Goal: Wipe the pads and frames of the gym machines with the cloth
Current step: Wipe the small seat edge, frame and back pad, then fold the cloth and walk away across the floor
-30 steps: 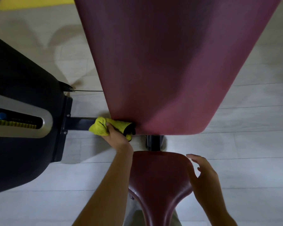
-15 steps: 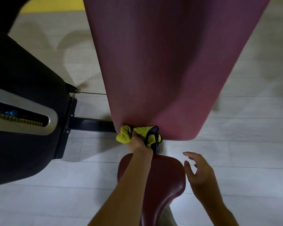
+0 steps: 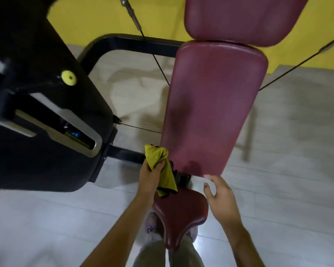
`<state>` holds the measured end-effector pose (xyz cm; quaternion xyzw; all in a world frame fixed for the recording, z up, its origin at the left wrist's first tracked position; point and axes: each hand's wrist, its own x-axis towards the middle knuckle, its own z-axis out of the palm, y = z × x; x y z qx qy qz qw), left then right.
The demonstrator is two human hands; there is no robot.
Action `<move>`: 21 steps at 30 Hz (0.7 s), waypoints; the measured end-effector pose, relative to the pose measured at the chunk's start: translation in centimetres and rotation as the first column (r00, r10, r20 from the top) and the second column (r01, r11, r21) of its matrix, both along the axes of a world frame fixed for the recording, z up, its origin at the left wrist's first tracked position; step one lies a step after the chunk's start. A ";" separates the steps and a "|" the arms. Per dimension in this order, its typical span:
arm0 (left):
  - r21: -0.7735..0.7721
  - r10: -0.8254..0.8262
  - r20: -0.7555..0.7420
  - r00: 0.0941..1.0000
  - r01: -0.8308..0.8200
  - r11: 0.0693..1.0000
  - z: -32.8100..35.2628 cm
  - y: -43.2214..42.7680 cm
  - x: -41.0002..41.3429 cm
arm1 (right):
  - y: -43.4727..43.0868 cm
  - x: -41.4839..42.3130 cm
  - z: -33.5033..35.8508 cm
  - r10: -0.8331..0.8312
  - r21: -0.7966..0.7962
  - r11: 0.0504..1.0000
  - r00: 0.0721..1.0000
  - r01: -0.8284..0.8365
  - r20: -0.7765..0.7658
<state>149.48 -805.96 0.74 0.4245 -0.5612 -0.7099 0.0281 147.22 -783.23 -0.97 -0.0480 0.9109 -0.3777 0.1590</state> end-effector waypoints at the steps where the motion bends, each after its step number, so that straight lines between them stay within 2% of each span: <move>1: -0.024 -0.015 0.004 1.000 0.015 1.000 1.4 -0.5 1.1 | -0.6 0.3 1.3 0.025 -0.004 1.000 0.999 -0.025 -0.020; 7: -0.132 -0.083 -0.040 0.996 0.077 0.988 8.4 -3.6 7.5 | -4.7 2.5 7.2 0.151 -0.041 0.987 0.984 -0.155 -0.097; 12: -0.151 -0.090 -0.093 0.992 0.075 0.986 11.6 -7.0 12.0 | -9.1 5.4 10.4 0.134 -0.104 0.985 0.989 -0.140 -0.069; 17: -0.143 -0.142 -0.173 0.975 0.118 0.983 12.7 -11.2 16.8 | -15.0 11.8 12.9 -0.014 -0.333 0.942 0.998 0.034 0.063; 21: -0.024 -0.250 -0.229 0.941 0.251 0.968 12.9 -13.9 21.3 | -19.8 17.4 14.8 0.063 -0.504 0.857 0.948 0.109 0.312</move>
